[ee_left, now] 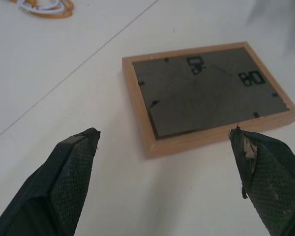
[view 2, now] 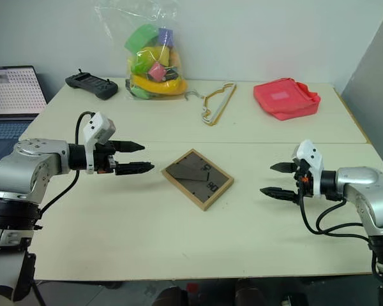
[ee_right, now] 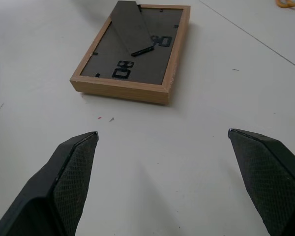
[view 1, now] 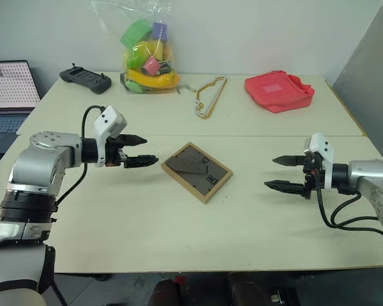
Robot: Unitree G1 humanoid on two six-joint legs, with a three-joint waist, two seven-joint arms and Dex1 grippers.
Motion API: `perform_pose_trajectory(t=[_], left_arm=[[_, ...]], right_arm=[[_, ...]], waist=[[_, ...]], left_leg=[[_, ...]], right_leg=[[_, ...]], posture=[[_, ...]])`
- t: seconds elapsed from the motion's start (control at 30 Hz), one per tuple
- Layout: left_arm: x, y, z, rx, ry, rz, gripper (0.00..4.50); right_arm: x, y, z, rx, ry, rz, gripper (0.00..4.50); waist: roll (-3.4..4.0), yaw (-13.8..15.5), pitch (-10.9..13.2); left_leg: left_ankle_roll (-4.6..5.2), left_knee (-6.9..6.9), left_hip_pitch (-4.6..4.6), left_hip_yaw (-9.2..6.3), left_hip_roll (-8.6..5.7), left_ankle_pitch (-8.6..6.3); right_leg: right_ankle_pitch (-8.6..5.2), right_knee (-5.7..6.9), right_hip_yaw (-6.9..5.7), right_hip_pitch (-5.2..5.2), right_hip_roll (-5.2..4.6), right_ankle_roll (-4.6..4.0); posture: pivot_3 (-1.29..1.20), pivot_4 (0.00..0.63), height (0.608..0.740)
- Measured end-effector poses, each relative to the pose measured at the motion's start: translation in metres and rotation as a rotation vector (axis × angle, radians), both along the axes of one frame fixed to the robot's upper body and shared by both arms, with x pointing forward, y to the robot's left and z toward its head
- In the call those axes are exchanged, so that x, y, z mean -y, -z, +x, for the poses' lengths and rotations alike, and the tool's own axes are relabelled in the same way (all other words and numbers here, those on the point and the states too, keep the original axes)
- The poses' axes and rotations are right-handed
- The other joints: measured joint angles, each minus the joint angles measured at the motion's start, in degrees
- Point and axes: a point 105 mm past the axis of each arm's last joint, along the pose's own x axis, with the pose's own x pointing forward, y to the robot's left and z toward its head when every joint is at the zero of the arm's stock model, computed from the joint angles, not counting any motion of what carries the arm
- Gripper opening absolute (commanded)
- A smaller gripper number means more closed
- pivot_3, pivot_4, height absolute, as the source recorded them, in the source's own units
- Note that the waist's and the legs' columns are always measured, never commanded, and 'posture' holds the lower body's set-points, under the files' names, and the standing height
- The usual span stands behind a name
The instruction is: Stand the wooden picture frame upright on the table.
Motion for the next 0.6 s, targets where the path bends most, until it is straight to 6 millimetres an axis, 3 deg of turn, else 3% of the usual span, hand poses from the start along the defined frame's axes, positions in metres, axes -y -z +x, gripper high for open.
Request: perform_pose_trajectory(t=[0.27,0.4,0.6], left_arm=[[-0.002,0.008,0.006,0.049,-0.065,0.006,4.50],[0.002,0.018,0.005,0.082,-0.190,-0.062,3.77],[0.015,0.044,-0.023,0.034,-0.342,-0.139,2.40]], right_arm=[[-0.006,-0.008,0.023,0.078,0.040,0.027,4.49],[-0.021,-0.007,0.050,0.132,0.088,0.055,3.70],[-0.047,0.007,0.090,0.187,0.137,0.025,2.14]], waist=[[0.00,0.0,0.0],[0.00,-0.4,0.0],[0.01,-0.3,0.0]], left_leg=[[0.00,0.06,-0.01,-0.05,0.02,0.00],[-0.01,0.05,-0.02,-0.07,0.02,0.01],[-0.03,0.03,-0.04,-0.06,0.03,0.02]], right_leg=[[0.00,0.08,-0.04,-0.01,-0.05,0.00],[0.00,0.13,-0.04,-0.02,-0.07,0.00],[0.00,0.17,-0.09,-0.09,-0.19,-0.02]], posture=[[0.00,0.150,0.740],[0.00,0.150,0.740],[0.00,0.150,0.740]])
